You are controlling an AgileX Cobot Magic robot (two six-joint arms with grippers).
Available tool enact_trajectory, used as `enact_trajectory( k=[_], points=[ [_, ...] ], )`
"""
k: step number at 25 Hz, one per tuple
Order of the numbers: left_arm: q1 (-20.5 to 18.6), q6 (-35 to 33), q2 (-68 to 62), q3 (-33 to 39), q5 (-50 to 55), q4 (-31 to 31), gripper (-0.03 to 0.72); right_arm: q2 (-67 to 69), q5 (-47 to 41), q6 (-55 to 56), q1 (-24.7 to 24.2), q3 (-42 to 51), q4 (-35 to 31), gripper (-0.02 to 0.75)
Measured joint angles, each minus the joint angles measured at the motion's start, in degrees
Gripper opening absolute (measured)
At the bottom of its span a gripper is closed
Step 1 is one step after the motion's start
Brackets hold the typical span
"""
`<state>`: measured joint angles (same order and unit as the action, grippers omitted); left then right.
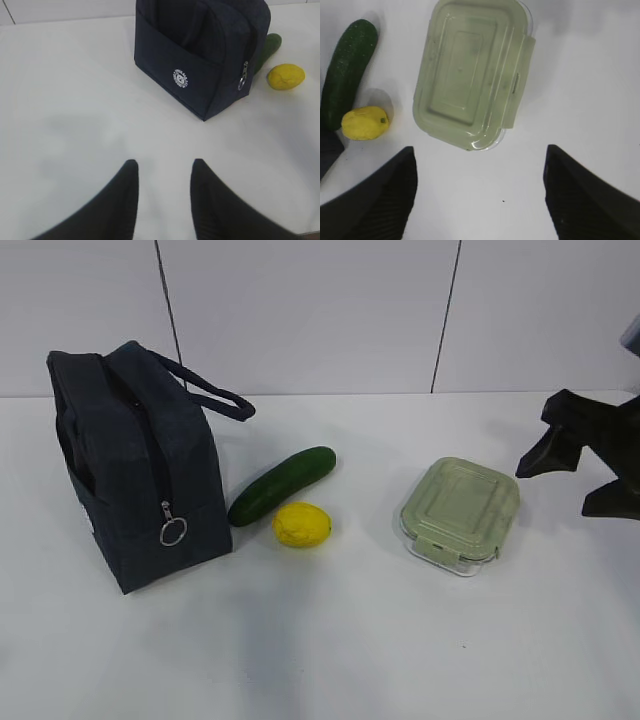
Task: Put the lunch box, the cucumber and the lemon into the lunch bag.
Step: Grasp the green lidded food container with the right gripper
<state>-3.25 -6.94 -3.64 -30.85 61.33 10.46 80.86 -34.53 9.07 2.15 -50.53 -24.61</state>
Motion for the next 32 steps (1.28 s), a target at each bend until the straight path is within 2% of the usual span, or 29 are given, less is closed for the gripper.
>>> enact_trajectory(
  k=[5,13,24,32],
  points=[
    [0.0,4.12,-8.41,0.0,-4.4,2.29,0.327,3.67,0.52,-0.88,0.0,0.0,0.0,0.593],
    [0.0,4.94,-19.59,0.0,-14.23,14.88,0.414,7.9,3.31,-3.91,-0.25,0.0,-1.09,0.592],
    [0.0,5.07,-31.75,0.0,-22.68,25.12,0.448,12.99,2.96,-29.23,-7.44,-0.11,-25.75,0.592],
    [0.0,5.16,-39.22,-1.5,-25.92,30.81,0.519,18.13,1.94,-43.53,-8.02,-0.19,-39.94,0.592]
  ],
)
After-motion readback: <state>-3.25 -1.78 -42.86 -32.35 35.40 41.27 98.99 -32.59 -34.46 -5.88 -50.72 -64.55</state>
